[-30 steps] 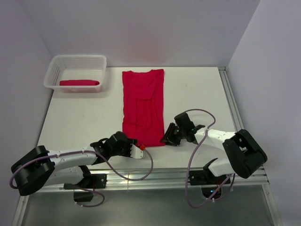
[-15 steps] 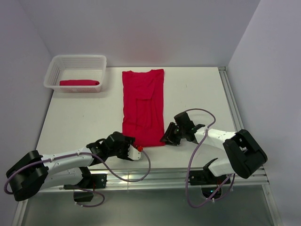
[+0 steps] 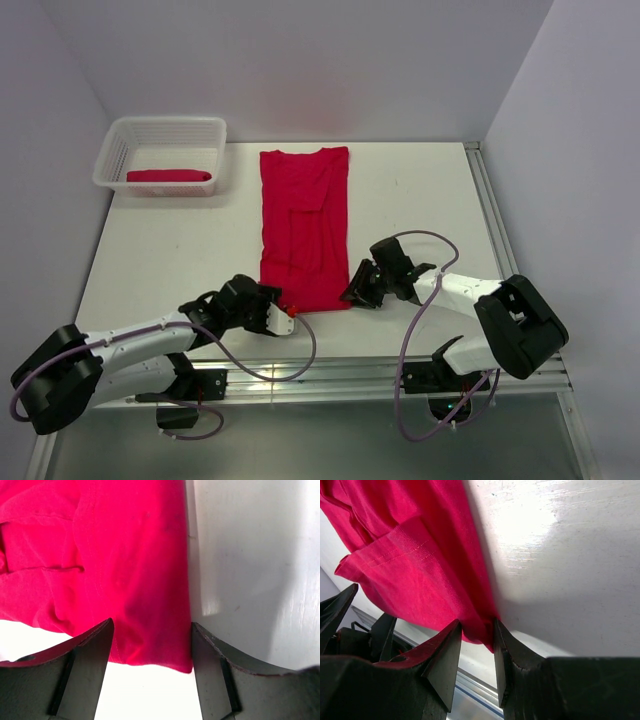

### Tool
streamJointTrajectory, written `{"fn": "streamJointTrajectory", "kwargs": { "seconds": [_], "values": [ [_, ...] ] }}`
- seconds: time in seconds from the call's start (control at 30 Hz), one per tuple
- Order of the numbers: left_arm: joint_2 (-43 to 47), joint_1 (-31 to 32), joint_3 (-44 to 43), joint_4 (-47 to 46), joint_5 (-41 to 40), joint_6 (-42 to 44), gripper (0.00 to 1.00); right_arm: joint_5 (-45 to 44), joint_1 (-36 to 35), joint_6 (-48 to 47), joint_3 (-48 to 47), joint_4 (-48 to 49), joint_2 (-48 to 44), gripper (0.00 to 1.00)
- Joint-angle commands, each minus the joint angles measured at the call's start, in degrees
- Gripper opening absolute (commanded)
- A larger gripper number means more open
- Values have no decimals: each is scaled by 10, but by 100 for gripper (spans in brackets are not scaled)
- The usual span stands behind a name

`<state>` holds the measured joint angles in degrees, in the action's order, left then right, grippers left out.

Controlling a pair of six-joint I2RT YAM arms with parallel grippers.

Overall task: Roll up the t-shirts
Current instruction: Roll the tshirt

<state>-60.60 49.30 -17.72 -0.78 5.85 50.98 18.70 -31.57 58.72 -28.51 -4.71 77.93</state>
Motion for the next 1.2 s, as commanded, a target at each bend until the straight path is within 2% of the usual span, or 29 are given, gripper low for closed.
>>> {"fn": "streamJointTrajectory", "kwargs": {
  "seconds": [0.0, 0.17, 0.27, 0.3, 0.37, 0.4, 0.43, 0.47, 0.67, 0.87, 1.0, 1.17],
  "values": [
    [7, -8, 15, 67, 20, 26, 68, -1, 4, 2, -19, 11, -4, 39],
    [-4, -16, 6, 87, 26, 40, 64, 5, 4, 4, -19, 20, 4, 36],
    [-25, -27, -10, 95, 37, 43, 52, 9, 3, 7, -18, 27, 8, 31],
    [-31, -27, -14, 98, 39, 43, 39, 11, 4, 8, -18, 28, 12, 26],
    [-48, -29, -27, 107, 46, 45, 23, 10, 3, 10, -18, 26, 13, 23],
    [-56, -29, -33, 124, 57, 47, 5, 8, 3, 10, -17, 26, 10, 11],
    [-63, -29, -38, 127, 56, 48, 1, 9, 3, 10, -15, 26, 7, 5],
    [-76, -28, -48, 132, 58, 48, 0, 11, 2, 10, -15, 24, 6, 0],
    [-79, -28, -80, 199, 70, 73, 0, 27, 0, 12, 3, -3, -14, 0],
    [-83, -31, -150, 316, 120, 99, 0, 29, -2, 20, 8, -90, -71, 0],
    [-77, -31, -168, 344, 134, 98, 0, 25, -2, 39, -9, -154, -103, 0],
    [-71, -32, -196, 379, 159, 94, 0, 34, -2, 44, -50, -221, -87, 0]
  ]
}}
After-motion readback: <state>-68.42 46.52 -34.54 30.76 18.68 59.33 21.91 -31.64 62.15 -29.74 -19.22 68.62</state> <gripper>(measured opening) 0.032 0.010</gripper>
